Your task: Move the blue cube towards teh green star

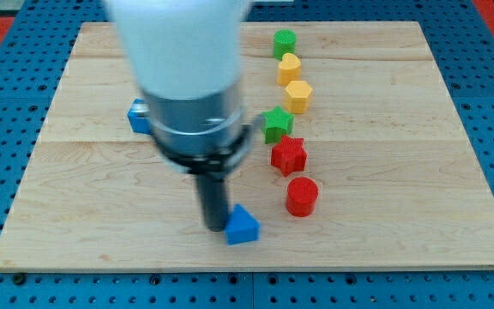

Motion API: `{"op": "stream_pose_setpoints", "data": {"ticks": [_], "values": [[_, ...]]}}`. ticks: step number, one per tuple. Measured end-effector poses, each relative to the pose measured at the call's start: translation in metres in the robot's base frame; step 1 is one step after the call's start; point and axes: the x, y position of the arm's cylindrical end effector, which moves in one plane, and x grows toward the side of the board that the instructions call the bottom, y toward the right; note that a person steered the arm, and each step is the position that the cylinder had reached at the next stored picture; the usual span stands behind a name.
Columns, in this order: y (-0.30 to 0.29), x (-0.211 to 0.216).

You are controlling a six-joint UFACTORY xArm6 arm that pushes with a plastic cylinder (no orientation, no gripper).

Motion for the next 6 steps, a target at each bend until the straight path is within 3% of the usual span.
{"op": "stream_pose_setpoints", "data": {"ticks": [2, 3, 5, 6], "values": [[0.037, 0.019], [0.016, 0.015], [-0.142, -0.141], [-0.159, -0.192]]}}
